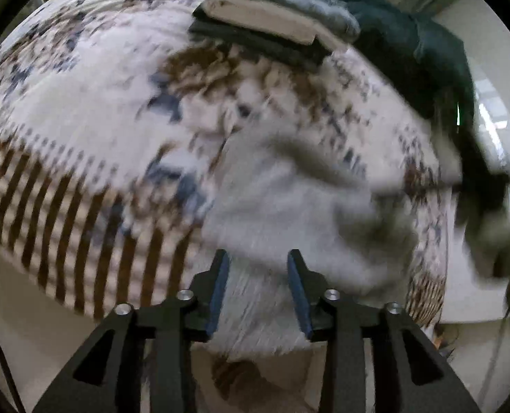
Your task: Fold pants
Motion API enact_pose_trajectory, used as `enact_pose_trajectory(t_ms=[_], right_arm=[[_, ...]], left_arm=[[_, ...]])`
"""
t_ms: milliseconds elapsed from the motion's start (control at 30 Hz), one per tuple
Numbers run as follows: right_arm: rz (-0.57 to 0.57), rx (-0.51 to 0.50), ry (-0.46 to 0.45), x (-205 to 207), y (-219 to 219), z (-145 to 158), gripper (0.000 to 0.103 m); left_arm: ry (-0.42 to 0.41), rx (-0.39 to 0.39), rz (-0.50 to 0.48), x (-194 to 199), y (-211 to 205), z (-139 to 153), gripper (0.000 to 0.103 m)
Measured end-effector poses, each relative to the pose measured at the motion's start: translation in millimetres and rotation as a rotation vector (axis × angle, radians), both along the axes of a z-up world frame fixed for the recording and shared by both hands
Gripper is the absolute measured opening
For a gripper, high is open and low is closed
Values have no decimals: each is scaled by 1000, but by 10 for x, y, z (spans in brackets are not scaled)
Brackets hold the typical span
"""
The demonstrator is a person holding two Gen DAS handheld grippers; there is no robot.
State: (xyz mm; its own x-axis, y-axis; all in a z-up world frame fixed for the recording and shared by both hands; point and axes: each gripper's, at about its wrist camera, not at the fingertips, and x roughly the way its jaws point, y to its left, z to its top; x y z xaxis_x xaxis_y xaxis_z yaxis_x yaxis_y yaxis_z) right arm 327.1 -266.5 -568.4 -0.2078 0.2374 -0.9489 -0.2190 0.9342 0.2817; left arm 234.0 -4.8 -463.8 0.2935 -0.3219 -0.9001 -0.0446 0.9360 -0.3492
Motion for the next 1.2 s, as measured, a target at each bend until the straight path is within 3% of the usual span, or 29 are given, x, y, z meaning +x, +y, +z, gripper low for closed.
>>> enact_pose_trajectory(t_ms=[33, 67, 167, 200, 300, 333, 400, 467, 567, 633, 700, 767, 867, 967, 1033, 1067, 1133, 1200], right_arm=[[-13, -23, -5, -71, -83, -47, 47], [-60, -41, -13, -133, -237, -118, 39], [-345, -21, 38, -245, -865, -312, 39], [-410, 26, 47, -278, -985, -308, 43], [-584, 193, 64, -417, -1250, -179, 72], [-618, 214, 49, -484, -1313, -124, 75], [-680, 266, 14, -691, -1422, -9, 75], [-705, 296, 45, -893, -1425, -60, 75], [-716, 352, 84, -1135, -1238, -348, 74], [-703, 330, 78, -1258, -1075, -489, 37], [-849, 392, 55, -1396, -1248, -554, 31], [-1058, 412, 49, -1591, -1637, -642, 11], [-1168, 489, 162, -1755, -1839, -901, 11], [-1070, 466, 135, -1705, -1826, -698, 23], [-1014, 433, 86, -1727, -1850, -399, 67], [-1020, 429, 70, -1760, -1822, -290, 75], [-1063, 461, 66, -1920, -1764, -149, 77], [-1098, 487, 97, -2086, -1693, -85, 77]], left_arm=[[-11, -20, -22, 165, -66, 30, 46], [-25, 0, -56, 354, -161, 48, 49], [-27, 21, -140, 792, -347, 14, 49], [-22, 18, -163, 926, -406, -9, 49], [28, 21, -247, 1218, -581, -136, 49], [54, 20, -282, 1308, -656, -209, 50], [99, 30, -324, 1402, -763, -371, 50], [134, 56, -355, 1476, -856, -565, 50], [159, 113, -396, 1536, -971, -822, 50], [170, 146, -401, 1567, -969, -928, 50], [185, 150, -387, 1607, -898, -1008, 50], [211, 111, -350, 1637, -790, -1060, 49], [210, 92, -334, 1631, -793, -951, 49], [173, 95, -355, 1590, -888, -668, 50], [123, 111, -389, 1530, -993, -403, 50], [100, 101, -420, 1499, -1072, -272, 50], [85, 87, -492, 1504, -1252, -134, 53], [98, 67, -626, 1462, -1580, -83, 62]])
